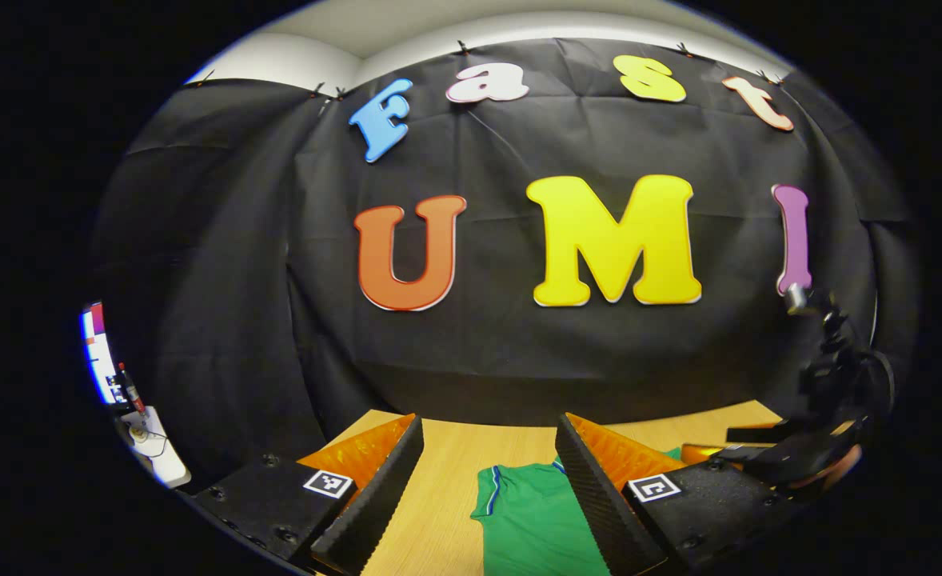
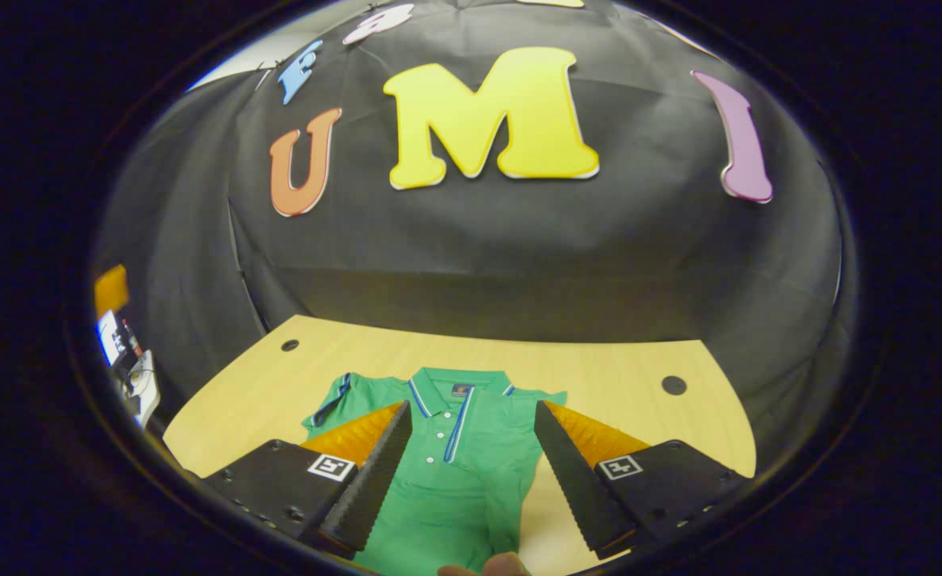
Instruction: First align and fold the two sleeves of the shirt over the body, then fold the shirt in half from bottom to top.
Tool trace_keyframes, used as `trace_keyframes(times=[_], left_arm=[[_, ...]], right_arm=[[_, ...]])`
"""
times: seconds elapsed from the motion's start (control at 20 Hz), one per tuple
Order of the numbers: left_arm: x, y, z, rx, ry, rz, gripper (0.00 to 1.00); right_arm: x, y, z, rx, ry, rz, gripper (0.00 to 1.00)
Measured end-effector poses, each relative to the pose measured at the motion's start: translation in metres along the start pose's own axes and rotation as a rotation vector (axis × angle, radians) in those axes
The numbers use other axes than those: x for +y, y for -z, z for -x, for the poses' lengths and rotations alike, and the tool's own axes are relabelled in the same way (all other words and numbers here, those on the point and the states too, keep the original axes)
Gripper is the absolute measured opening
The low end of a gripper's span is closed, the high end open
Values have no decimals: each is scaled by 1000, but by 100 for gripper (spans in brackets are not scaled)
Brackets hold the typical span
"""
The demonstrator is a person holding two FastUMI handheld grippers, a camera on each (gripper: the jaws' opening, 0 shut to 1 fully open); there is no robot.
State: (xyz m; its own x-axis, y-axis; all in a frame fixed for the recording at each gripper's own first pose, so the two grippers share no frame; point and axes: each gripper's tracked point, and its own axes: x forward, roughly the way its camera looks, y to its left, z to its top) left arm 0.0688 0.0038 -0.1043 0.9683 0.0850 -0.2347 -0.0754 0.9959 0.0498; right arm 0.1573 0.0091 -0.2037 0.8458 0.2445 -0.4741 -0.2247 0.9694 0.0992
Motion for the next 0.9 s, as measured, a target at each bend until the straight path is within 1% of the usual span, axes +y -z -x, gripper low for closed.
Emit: trace_keyframes(times=[0.1, 0.2, 0.25, 0.3, 0.35, 0.5, 0.65, 0.75, 0.9], left_arm=[[-6, 25, -23, 32, 53, -25, 100], [-14, 44, -40, 64, 99, -9, 100], [-15, 56, -50, 87, 111, 8, 100], [-17, 70, -60, 112, 119, 23, 100], [-16, 82, -68, 135, 125, 34, 100], [-8, 125, -97, 211, 135, 35, 100], [0, 163, -126, 271, 124, 16, 100], [8, 188, -143, 312, 114, -4, 100], [8, 227, -158, 390, 136, -12, 100]], right_arm=[[-14, -10, 38, -46, 32, 18, 96], [-27, -20, 73, -81, 70, 12, 95], [-32, -23, 88, -91, 89, 3, 93], [-36, -24, 104, -100, 103, -5, 95], [-39, -27, 117, -110, 119, -8, 96], [-55, -31, 150, -142, 200, 43, 95], [-58, -41, 174, -178, 238, 54, 95], [-60, -42, 182, -181, 260, 50, 95], [-64, -37, 187, -172, 294, 39, 95]])
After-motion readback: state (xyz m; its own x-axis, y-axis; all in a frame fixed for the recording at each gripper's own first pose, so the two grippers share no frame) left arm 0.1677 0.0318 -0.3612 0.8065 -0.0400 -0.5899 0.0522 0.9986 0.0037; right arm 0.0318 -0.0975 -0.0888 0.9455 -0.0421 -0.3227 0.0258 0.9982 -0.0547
